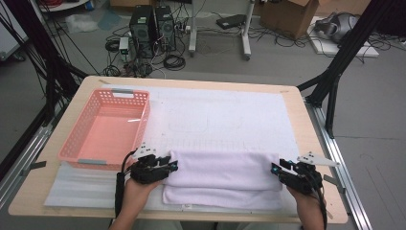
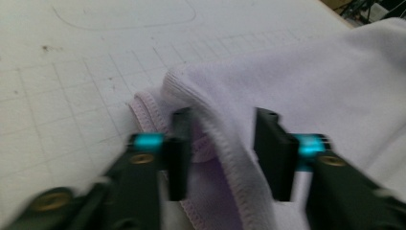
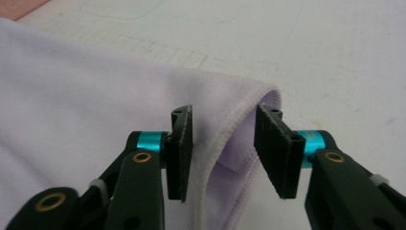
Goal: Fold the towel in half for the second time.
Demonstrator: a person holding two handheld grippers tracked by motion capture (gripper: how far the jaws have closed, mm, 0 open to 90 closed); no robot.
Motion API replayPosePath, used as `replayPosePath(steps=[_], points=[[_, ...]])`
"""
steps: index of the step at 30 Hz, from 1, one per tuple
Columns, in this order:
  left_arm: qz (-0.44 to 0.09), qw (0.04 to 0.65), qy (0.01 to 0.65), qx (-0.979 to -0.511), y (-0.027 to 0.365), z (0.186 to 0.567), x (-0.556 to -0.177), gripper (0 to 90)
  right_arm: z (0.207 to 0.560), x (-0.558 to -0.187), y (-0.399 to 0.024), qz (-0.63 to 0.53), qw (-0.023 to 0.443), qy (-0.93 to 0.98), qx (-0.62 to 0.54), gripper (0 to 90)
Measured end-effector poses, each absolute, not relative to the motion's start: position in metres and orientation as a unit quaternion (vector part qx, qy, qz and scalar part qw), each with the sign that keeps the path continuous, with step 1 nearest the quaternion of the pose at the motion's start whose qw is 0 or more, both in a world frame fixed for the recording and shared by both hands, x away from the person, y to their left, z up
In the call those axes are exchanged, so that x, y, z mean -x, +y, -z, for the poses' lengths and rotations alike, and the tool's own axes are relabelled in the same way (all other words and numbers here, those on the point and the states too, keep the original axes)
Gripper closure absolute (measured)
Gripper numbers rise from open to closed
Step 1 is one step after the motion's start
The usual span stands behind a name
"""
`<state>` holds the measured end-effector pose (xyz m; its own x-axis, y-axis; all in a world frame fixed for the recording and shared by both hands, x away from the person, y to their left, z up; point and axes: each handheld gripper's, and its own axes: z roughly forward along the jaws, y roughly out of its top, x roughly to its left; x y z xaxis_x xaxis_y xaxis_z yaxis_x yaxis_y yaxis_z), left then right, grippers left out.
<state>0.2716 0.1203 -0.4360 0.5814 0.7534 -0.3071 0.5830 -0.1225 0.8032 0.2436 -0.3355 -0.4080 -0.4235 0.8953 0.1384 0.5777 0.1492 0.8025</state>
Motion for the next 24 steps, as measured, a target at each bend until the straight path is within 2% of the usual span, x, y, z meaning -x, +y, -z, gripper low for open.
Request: replayPosePath(steps=[1, 2, 10, 18, 20, 21, 22, 23, 24], points=[[-0.096, 0.486, 0.447, -0.745, 0.119, 0.436, -0.27, 83.9, 0.41, -0.247, -0.335, -0.412, 0.186, 0.737, -0.502, 73.6], [-0.093, 0.491, 0.444, -0.743, 0.119, 0.435, -0.269, 84.7, 0.411, -0.249, -0.334, -0.408, 0.184, 0.742, -0.498, 83.8], [-0.084, 0.537, 0.426, -0.723, 0.14, 0.42, -0.241, 85.0, 0.4, -0.215, -0.344, -0.446, 0.193, 0.736, -0.472, 86.1], [-0.063, 0.538, 0.395, -0.742, 0.147, 0.424, -0.208, 83.5, 0.403, -0.177, -0.349, -0.444, 0.178, 0.748, -0.461, 85.6], [-0.059, 0.536, 0.389, -0.747, 0.15, 0.426, -0.202, 78.5, 0.406, -0.17, -0.35, -0.432, 0.166, 0.754, -0.466, 83.3], [-0.064, 0.536, 0.389, -0.746, 0.151, 0.426, -0.201, 70.1, 0.408, -0.167, -0.351, -0.423, 0.153, 0.756, -0.475, 78.7], [-0.075, 0.537, 0.39, -0.744, 0.152, 0.424, -0.202, 58.1, 0.409, -0.165, -0.353, -0.419, 0.15, 0.757, -0.479, 70.1], [-0.085, 0.54, 0.391, -0.74, 0.154, 0.421, -0.204, 51.8, 0.409, -0.163, -0.355, -0.415, 0.163, 0.751, -0.487, 60.6], [-0.094, 0.546, 0.394, -0.734, 0.154, 0.419, -0.207, 47.7, 0.407, -0.164, -0.358, -0.416, 0.18, 0.739, -0.498, 56.7]])
